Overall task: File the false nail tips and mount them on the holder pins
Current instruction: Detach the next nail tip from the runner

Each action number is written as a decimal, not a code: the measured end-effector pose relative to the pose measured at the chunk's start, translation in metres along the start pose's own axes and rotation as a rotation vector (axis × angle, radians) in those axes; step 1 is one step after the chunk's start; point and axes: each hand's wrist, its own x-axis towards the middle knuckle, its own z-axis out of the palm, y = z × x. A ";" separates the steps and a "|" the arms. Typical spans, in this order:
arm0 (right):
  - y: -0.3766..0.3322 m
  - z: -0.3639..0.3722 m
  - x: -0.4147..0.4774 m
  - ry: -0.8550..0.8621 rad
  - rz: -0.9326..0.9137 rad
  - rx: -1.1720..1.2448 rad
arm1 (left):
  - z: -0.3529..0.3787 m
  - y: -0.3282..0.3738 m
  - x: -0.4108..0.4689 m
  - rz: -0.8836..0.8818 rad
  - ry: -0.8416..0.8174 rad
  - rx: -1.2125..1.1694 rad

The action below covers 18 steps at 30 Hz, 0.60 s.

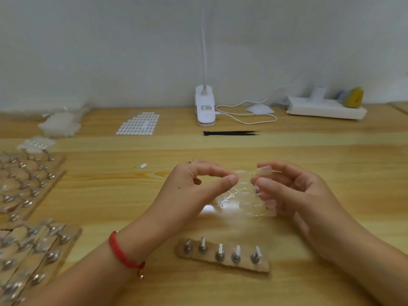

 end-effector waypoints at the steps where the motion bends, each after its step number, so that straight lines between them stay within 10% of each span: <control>1: 0.001 0.000 0.001 0.010 -0.005 -0.010 | 0.000 0.000 0.000 -0.007 -0.017 -0.010; 18: -0.005 0.007 -0.006 -0.234 0.247 0.309 | -0.002 0.009 -0.001 0.009 -0.393 -0.325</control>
